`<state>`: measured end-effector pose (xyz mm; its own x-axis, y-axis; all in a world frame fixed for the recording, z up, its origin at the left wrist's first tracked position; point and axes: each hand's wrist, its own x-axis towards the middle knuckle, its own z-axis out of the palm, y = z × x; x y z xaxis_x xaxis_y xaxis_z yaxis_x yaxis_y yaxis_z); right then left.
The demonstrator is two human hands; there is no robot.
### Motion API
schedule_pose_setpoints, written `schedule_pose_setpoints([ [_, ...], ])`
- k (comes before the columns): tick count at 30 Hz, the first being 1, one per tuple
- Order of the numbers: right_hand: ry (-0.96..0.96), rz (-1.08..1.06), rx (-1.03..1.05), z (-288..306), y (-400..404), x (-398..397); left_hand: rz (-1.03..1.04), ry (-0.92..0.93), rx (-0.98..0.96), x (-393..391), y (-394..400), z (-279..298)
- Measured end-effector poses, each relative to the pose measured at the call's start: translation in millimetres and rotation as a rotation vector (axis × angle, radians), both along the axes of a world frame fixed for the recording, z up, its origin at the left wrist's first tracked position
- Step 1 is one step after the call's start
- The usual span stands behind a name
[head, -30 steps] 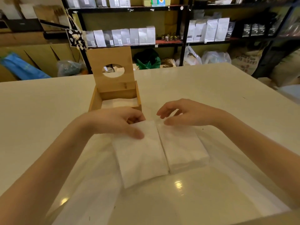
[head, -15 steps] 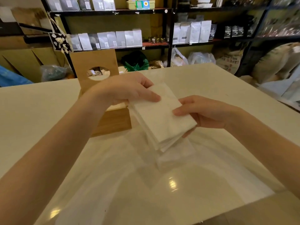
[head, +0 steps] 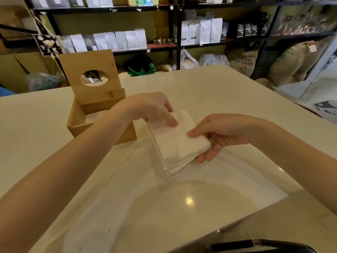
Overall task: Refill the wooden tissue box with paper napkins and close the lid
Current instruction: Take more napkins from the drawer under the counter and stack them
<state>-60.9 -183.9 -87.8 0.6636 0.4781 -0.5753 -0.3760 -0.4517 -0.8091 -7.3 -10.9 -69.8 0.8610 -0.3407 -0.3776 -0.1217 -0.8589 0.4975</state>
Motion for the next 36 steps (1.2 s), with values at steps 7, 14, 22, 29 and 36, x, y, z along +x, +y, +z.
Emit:
schedule_pose_setpoints([
  [7, -0.044, -0.017, -0.089, -7.4, 0.7, -2.2, 0.006, -0.019, 0.058, 0.4, -6.3, -10.4],
  [14, -0.267, 0.093, -0.386, -11.1, 1.6, -4.0, -0.020, -0.093, 0.097, -1.6, -9.2, -26.3],
  [22, -0.351, -0.061, -0.395, -2.7, -13.1, 12.8, 0.113, -0.462, -0.129, -40.0, 17.8, -26.5],
  [29, -0.031, -0.138, -0.167, -7.7, -13.7, 20.5, 0.327, -0.039, -0.229, -72.8, 42.8, -28.6],
  [36, 0.024, -0.065, -0.218, -6.7, -5.1, 20.5, 0.496, 0.434, -0.529, -67.4, 48.0, -35.7],
])
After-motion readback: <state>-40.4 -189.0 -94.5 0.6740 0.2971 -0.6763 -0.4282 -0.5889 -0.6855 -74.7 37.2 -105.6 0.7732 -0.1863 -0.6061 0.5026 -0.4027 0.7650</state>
